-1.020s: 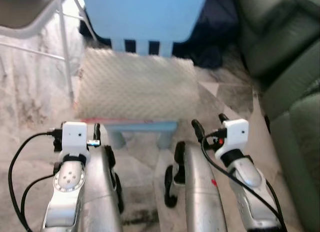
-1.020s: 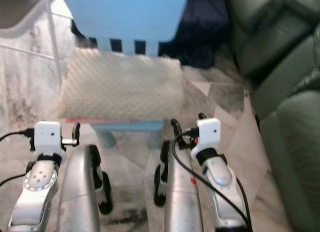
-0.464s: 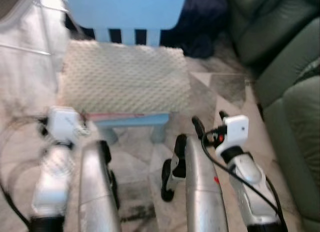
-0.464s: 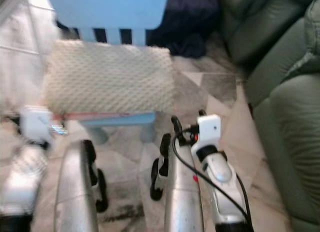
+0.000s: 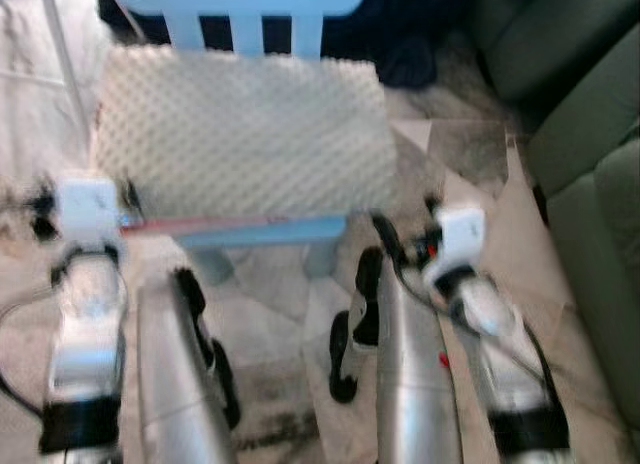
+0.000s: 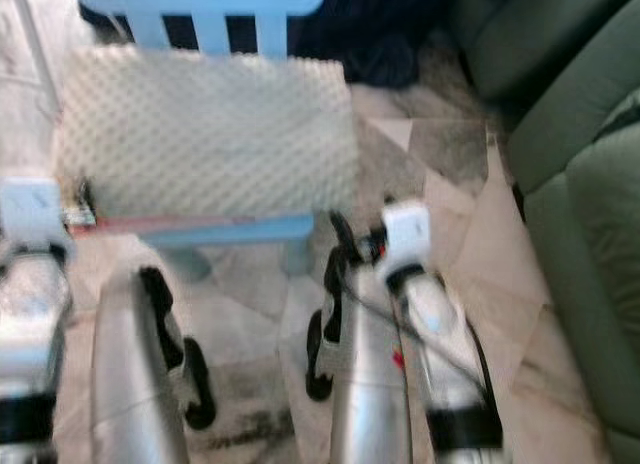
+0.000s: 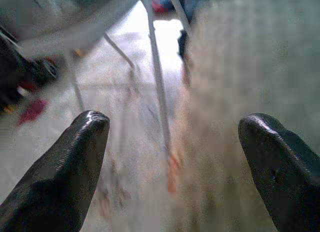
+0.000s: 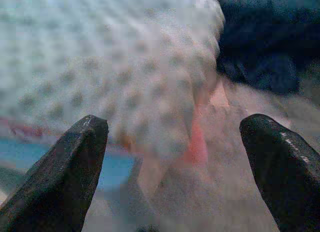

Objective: Move the pillow to the sofa

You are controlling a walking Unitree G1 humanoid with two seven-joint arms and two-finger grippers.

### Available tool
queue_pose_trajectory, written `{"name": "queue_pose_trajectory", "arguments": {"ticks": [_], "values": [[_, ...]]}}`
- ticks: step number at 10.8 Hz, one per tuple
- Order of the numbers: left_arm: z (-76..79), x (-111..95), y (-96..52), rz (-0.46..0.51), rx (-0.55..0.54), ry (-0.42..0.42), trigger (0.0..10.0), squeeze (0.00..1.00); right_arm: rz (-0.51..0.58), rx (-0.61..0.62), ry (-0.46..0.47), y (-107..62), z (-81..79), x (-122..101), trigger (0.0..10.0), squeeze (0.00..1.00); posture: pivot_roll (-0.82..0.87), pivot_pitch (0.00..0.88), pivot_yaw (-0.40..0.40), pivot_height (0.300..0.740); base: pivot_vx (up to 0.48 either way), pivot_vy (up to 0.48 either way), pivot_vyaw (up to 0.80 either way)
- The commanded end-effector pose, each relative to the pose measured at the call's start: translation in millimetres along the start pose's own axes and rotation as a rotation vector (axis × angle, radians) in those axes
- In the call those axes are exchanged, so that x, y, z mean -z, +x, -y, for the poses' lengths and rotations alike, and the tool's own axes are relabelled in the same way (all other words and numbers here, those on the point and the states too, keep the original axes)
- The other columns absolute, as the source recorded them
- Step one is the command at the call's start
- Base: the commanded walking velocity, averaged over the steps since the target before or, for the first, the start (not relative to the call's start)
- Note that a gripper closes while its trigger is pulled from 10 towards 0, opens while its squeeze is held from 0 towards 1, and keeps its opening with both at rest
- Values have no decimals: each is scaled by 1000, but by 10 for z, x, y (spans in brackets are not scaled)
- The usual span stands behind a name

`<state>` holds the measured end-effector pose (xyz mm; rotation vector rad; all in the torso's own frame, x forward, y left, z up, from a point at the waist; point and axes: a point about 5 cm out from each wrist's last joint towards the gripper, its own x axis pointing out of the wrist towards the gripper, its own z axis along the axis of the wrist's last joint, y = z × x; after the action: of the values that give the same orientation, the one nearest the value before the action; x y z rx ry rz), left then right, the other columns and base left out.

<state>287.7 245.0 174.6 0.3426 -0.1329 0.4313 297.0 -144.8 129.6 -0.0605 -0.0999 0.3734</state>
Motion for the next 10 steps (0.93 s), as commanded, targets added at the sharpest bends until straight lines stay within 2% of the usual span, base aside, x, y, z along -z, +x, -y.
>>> {"name": "queue_pose_trajectory", "arguments": {"ticks": [1, 3, 6, 7, 8, 10], "values": [[-71, -43, -6, 17, -33, 7, 10000, 0, -19, -6, 3, -39, 34, 50, 10000, 0, -20, 416, -77, 461, 0, 0, 0], [-141, -365, 118, 124, -81, -5, 10000, 0, 56, -80, 1, 178, 43, -205, 10000, 0, -20, 419, -84, 461, 0, 0, 0], [-164, -452, 238, 186, -112, 11, 10000, 0, 59, -193, 40, 437, -85, -282, 10000, 0, -21, 435, -85, 461, 0, 0, 0], [-101, -555, 419, 183, -132, -20, 10000, 0, 55, -281, 13, 619, -181, -345, 10000, 0, -13, 441, -92, 461, 0, 0, 0], [2, -542, 528, 161, -99, -5, 10000, 0, 49, -303, 10, 750, -226, -383, 10000, 0, -9, 444, -96, 461, 0, 0, 0], [237, -279, 648, 70, 8, 0, 10000, 0, 25, -276, 0, 933, -263, -379, 10000, 0, -13, 445, -97, 461, 0, 0, 0]]}}
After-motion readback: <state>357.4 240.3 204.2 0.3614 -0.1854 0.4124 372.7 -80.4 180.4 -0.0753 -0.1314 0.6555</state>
